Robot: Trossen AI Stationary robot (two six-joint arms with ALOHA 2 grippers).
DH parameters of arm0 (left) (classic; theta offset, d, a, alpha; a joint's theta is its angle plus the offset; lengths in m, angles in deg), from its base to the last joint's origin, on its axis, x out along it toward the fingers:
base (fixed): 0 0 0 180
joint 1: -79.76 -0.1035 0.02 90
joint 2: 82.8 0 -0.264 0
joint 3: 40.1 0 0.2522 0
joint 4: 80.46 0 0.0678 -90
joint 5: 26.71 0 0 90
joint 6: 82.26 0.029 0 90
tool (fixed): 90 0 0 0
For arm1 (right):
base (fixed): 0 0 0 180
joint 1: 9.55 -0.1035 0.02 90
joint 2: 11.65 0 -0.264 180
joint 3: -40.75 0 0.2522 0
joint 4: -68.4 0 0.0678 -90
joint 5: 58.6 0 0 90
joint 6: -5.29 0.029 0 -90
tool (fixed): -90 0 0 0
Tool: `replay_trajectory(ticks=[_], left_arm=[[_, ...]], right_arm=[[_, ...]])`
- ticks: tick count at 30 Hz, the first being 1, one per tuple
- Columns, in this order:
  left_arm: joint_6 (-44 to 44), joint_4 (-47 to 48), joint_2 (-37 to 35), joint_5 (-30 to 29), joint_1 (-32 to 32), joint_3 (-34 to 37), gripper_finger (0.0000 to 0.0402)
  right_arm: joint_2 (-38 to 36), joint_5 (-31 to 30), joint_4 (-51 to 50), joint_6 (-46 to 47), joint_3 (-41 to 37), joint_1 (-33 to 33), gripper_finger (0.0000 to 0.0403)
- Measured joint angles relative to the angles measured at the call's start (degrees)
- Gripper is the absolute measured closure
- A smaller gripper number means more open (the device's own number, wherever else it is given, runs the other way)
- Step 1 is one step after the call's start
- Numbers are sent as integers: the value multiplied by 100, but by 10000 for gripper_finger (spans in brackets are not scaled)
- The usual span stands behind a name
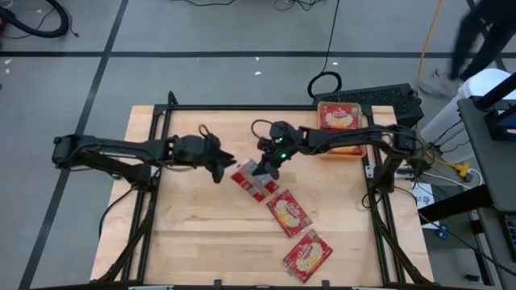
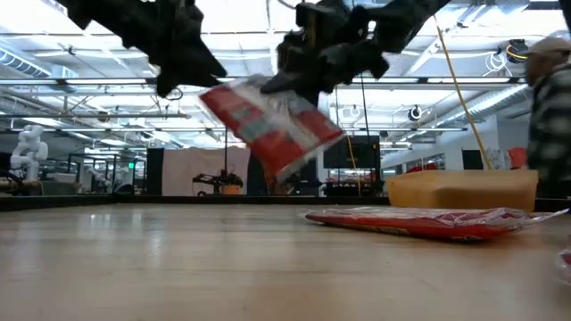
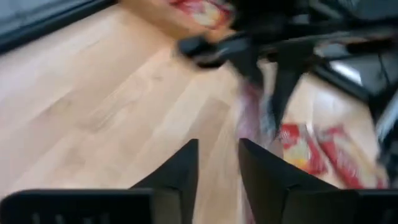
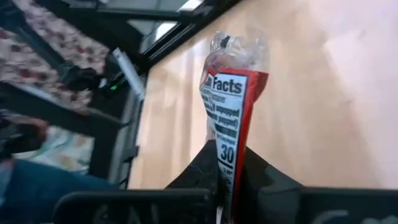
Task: Sort popcorn bags into baskets
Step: Put the red popcorn bag into the orange bin
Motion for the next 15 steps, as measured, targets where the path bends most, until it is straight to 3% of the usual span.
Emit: replay_trajectory(ticks=[4,8,15], left_arm=[[-949,459,-416,-17,-235,0,260],[-1372,561,-654,-13,-344,0,244],[-3155,59,-783,64,-669,-1,223]], right_arm=[[-737,-578,-592,-277,0,134,391],[-1619,-1554,-1094,-935,0,202,393],[-3017,-3280,-1968,-1500,0,308,393]])
